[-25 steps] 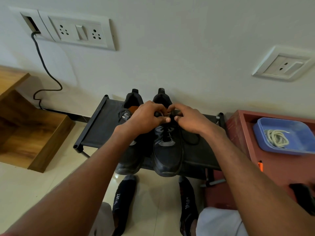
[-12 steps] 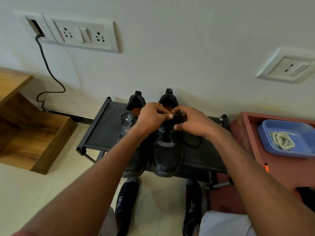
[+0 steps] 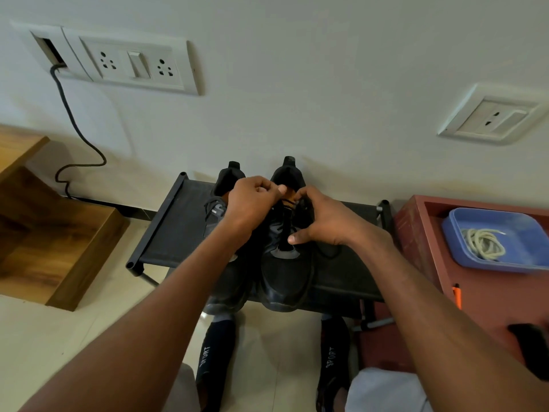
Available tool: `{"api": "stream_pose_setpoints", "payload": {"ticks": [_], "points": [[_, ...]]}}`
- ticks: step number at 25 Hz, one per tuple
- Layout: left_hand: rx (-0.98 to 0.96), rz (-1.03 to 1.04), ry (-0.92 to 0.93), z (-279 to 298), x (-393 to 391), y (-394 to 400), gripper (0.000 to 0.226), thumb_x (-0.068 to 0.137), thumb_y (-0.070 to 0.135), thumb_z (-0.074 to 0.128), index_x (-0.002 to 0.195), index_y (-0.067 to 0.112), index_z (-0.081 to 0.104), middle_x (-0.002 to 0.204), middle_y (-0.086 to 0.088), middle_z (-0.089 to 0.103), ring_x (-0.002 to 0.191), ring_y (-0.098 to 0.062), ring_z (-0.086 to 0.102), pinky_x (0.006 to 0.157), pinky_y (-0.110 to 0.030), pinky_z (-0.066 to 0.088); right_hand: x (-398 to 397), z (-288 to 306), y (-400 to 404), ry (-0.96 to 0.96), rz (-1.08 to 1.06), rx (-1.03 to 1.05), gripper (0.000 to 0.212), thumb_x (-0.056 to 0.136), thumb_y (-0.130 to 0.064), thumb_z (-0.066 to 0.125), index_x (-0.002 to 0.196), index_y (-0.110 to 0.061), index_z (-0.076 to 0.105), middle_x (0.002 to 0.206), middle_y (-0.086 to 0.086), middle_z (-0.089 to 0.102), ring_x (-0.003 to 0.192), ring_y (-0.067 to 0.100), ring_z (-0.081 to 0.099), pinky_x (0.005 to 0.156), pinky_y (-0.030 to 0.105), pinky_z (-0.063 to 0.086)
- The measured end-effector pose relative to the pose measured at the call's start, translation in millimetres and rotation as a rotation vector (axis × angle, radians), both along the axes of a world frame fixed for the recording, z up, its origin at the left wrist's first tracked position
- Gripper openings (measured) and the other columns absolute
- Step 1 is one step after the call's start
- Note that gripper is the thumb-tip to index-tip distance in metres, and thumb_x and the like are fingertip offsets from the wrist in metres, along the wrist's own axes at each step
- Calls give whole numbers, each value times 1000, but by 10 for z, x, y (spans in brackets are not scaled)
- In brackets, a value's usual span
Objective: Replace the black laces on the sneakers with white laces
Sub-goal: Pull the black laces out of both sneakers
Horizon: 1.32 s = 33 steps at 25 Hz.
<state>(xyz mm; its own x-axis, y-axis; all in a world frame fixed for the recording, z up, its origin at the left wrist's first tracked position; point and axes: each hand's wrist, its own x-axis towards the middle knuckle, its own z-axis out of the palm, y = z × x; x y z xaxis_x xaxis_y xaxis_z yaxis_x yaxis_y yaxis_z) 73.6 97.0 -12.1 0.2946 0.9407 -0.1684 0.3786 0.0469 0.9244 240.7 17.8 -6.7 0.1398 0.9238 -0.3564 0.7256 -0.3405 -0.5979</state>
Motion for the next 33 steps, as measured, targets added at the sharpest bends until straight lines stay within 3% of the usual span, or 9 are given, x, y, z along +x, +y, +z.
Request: {"api": "stream_pose_setpoints", "payload": {"ticks": [3,5,9,12,16,19,25,30,33], "points": [[356,-159,325,-3,53,-23,15,86,38,83,94,27,77,98,4,51,81,-5,53,64,-9,35,-2,-10,11,-3,-3,-7,96,65,-37,99,142,-40,40,139,-4,59,120,22,62,101,45,54],[403,-190,384,-15,102,-39,12,84,34,85,90,25,79,99,4,52,83,-7,52,63,-10,33,-2,-18,9,-14,-5,-15,97,65,-37,99,143,-39,40,140,-4,59,120,22,61,100,43,54],[26,25,12,62,129,-81,12,89,20,82,82,13,76,72,6,71,71,-7,69,61,-14,53,7,1,-3,-11,-15,-20,97,67,-35,99,145,-38,41,142,-5,58,123,22,60,99,40,53],[-267,164,-200,152,94,-60,20,98,23,72,86,7,71,78,-3,72,67,-11,65,51,-15,50,13,20,11,-19,-12,-35,96,67,-35,98,144,-38,41,140,-5,58,123,22,60,97,40,52],[212,-89,248,69,54,19,20,86,39,82,89,22,72,81,6,73,75,-10,69,69,-31,57,-9,6,15,-42,-16,-29,96,67,-37,98,145,-39,41,142,-5,58,124,23,60,96,42,53],[473,-225,486,-8,77,8,7,84,27,80,83,28,73,81,11,72,80,-10,69,78,-41,59,-21,15,9,-48,-22,-30,93,66,-39,98,141,-41,43,139,-7,59,122,23,61,99,45,54],[-34,86,-203,194,126,20,17,102,22,66,101,4,65,72,-3,70,54,-16,62,53,-30,50,-23,31,10,-61,-25,-62,95,65,-41,98,141,-43,40,140,-5,58,122,24,60,102,48,53],[437,-211,534,129,41,15,15,86,33,80,95,28,70,87,9,68,79,-15,67,64,-33,53,-34,41,2,-70,-38,-64,94,65,-42,98,139,-45,41,139,-6,59,121,24,61,101,48,53],[467,-145,404,151,49,-1,8,88,23,77,81,23,73,81,10,70,76,-10,67,60,-26,46,-41,54,7,-77,-40,-64,95,65,-42,98,140,-46,40,141,-6,59,122,24,61,102,49,53]]}}
